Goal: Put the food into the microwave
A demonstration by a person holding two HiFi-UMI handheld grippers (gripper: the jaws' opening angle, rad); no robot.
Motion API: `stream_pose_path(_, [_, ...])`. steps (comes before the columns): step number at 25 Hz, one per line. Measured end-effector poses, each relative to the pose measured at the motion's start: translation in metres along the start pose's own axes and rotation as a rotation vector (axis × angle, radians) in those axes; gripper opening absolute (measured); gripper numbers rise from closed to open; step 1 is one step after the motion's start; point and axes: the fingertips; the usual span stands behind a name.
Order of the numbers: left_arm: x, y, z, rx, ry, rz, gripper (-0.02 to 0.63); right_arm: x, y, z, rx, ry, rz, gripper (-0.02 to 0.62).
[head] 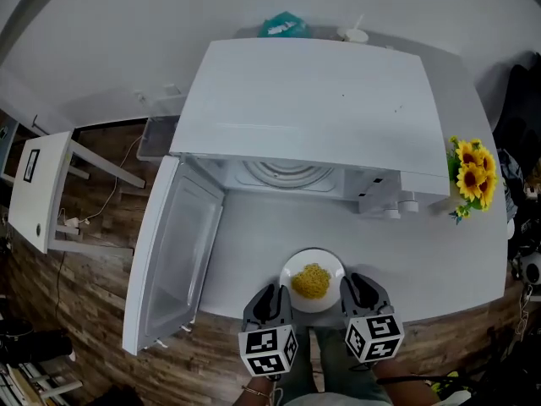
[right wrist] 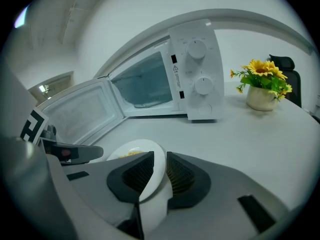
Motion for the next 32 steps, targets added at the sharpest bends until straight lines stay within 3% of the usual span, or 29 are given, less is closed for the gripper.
stream_pose_path(22, [0.003, 0.022, -0.022, 0.082, -0.023, 0.079, 0.083, -0.010, 0.022, -0.020, 0.112, 0.012, -0.065, 0.074])
stream_pose_path(32, [-0.002, 0.024, -0.026, 0.108, -0.015, 0.082, 0.081, -0.006, 0.021, -0.025, 0.103, -0.006, -0.072, 0.055])
Point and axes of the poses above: the fingertips, and each gripper's own axes: z backward along the fingers, x to its left, y out of its underside, and after that the axes turned 10 degrees about -y, right-handed
